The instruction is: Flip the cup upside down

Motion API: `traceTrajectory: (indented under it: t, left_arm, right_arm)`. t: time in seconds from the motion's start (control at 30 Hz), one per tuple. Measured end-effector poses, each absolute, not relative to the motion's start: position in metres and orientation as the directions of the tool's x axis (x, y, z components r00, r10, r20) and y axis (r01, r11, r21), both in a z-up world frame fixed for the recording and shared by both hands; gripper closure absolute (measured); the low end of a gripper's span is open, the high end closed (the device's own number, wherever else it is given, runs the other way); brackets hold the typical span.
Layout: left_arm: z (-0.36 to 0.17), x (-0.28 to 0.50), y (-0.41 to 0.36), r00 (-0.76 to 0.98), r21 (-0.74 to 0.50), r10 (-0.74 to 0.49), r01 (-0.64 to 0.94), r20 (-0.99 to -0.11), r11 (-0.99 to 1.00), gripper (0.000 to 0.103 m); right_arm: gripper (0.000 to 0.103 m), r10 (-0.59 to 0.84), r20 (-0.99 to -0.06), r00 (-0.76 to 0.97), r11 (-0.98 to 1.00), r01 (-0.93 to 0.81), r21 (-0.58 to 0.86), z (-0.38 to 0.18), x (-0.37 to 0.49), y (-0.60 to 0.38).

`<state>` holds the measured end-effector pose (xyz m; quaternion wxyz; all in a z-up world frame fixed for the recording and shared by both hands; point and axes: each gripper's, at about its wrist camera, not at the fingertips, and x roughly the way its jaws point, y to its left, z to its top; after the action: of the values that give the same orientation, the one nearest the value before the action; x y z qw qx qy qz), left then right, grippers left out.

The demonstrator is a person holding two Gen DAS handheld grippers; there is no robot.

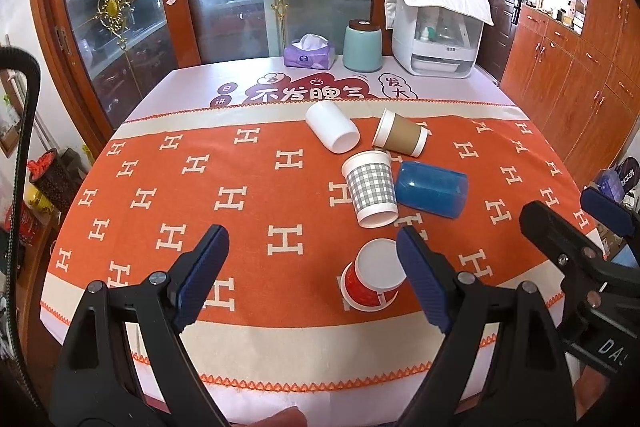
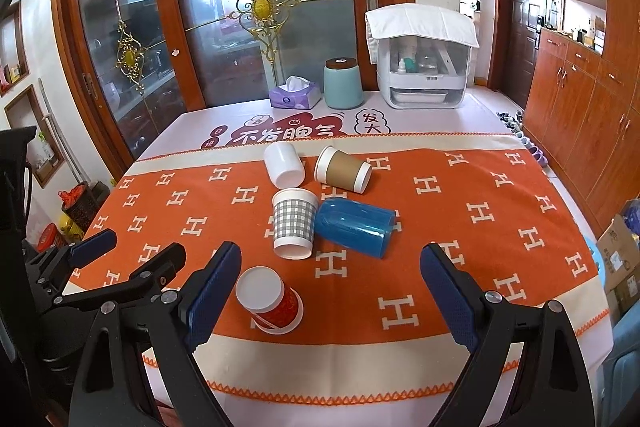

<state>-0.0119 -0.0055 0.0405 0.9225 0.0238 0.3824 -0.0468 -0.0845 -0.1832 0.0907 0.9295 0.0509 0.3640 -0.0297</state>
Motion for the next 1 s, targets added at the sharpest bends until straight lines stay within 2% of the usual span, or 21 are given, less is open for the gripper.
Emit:
traceTrajectory:
  t: [1.0]
  left_arm:
    - [0.0357,-0.0099,-0.0029,0.698,0.015,-0.059,0.099,-0.714,0.995,0.019]
  right_arm:
    - [0.011,-0.016,-0.683,0.73,0.993,0.091,0.074,0.0898,-0.0821,-0.1858]
